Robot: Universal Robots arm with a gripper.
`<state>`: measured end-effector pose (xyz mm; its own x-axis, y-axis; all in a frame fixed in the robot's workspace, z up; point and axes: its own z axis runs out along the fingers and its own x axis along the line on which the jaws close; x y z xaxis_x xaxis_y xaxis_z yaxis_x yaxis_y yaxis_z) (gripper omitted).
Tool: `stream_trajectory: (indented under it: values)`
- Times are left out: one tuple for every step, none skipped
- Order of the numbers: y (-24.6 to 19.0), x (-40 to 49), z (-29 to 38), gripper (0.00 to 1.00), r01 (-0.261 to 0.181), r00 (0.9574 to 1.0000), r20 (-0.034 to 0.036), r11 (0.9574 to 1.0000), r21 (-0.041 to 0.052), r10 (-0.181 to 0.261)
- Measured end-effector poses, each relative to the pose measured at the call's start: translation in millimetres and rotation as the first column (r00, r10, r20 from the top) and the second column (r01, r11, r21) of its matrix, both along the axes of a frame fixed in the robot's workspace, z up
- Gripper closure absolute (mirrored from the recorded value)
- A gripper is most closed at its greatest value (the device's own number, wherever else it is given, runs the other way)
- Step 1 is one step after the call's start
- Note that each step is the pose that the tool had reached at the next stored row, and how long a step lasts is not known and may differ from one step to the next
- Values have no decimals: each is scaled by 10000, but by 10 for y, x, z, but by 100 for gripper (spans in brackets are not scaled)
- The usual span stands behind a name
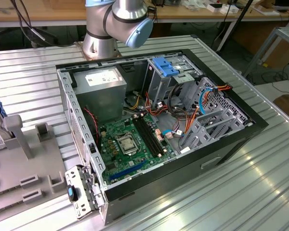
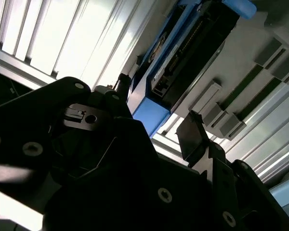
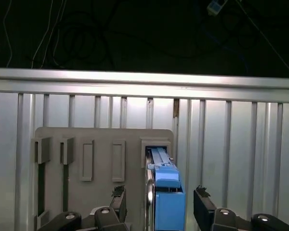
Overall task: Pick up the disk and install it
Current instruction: 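Pick up the disk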
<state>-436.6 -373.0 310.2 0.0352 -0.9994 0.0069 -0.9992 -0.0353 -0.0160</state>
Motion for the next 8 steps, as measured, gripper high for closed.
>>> stream_trajectory:
  values:
    - [0,0,-1,34,-1,10000,-1,10000,-13,1]
    - [0,-1,-3,34,0,10000,-2,10000,-14,0]
    - [1,0,-9,34,0,10000,3,10000,-12,0]
    - [1,0,-17,34,1,10000,3,10000,-13,-1]
    - [0,0,-28,34,0,10000,1,10000,-13,0]
    - [1,0,-37,34,0,10000,0,10000,-14,0]
    - [0,0,-47,35,0,10000,0,10000,-14,0]
    - [1,0,-57,42,1,10000,0,10000,-14,-1]
